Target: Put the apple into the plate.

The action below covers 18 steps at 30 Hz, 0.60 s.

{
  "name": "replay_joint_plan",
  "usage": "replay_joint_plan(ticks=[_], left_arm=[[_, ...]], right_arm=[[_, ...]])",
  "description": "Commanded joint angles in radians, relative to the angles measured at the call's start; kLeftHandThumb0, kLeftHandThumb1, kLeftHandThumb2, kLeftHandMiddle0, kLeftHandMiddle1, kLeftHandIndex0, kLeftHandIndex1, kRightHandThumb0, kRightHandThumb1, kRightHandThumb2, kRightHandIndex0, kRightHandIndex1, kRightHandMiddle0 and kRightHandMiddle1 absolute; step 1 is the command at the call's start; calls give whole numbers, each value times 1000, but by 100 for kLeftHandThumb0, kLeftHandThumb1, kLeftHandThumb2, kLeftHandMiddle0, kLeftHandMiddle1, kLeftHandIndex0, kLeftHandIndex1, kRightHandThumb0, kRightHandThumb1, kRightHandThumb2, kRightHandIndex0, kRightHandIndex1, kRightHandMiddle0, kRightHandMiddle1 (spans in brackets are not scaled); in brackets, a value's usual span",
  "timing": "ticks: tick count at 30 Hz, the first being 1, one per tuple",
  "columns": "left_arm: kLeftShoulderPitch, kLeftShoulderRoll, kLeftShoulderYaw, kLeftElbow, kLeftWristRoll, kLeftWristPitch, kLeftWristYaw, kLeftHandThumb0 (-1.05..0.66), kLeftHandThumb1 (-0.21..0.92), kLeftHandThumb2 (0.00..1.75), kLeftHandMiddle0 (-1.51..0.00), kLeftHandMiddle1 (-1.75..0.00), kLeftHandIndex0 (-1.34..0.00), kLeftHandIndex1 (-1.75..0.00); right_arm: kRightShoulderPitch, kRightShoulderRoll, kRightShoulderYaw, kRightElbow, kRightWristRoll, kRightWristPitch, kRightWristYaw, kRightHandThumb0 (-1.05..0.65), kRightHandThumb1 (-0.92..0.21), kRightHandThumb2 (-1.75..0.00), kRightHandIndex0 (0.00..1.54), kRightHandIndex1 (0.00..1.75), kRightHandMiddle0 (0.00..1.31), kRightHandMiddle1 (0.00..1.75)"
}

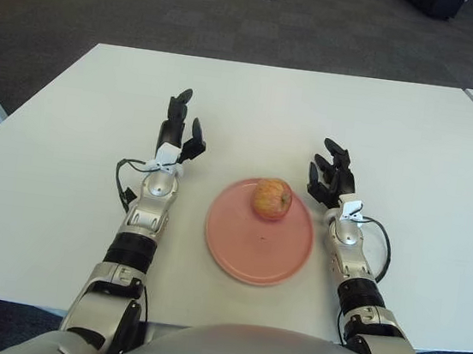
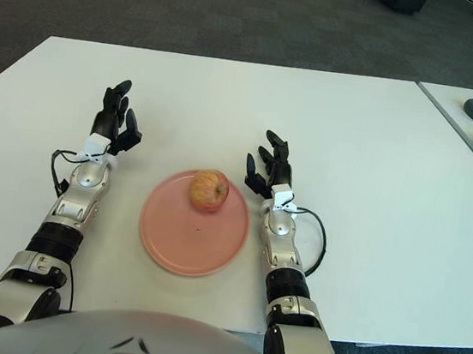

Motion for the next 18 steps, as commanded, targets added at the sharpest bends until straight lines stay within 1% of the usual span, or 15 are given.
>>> replay_joint_plan(ticks=[1, 9, 11, 15, 18], left_arm=[[22, 24, 10, 33, 18, 5, -9, -82, 92, 95, -26, -10, 0, -72], [23, 25, 22, 70, -3, 25, -19, -81, 92, 92, -26, -10, 0, -72], [14, 26, 30, 96, -8, 25, -18, -81, 92, 92, -26, -10, 0, -72], [-26, 33, 52, 203, -27, -5, -22, -80, 92, 90, -27, -10, 0, -73], [-37, 33, 59, 239, -30, -25, -24, -80, 92, 89, -27, -10, 0, -74]], right_arm=[[55, 6, 3, 40, -5, 67, 0, -47, -73, -77, 23, 35, 0, 60], [54, 3, 7, 40, -9, 69, -1, -47, -73, -76, 22, 36, 0, 61], [54, 3, 8, 38, -11, 73, -2, -46, -73, -76, 22, 36, 0, 60], [49, 5, 7, 43, -12, 79, -6, -46, -73, -76, 22, 36, 0, 60], [49, 5, 7, 43, -13, 80, -8, -46, -73, -76, 22, 36, 0, 61]])
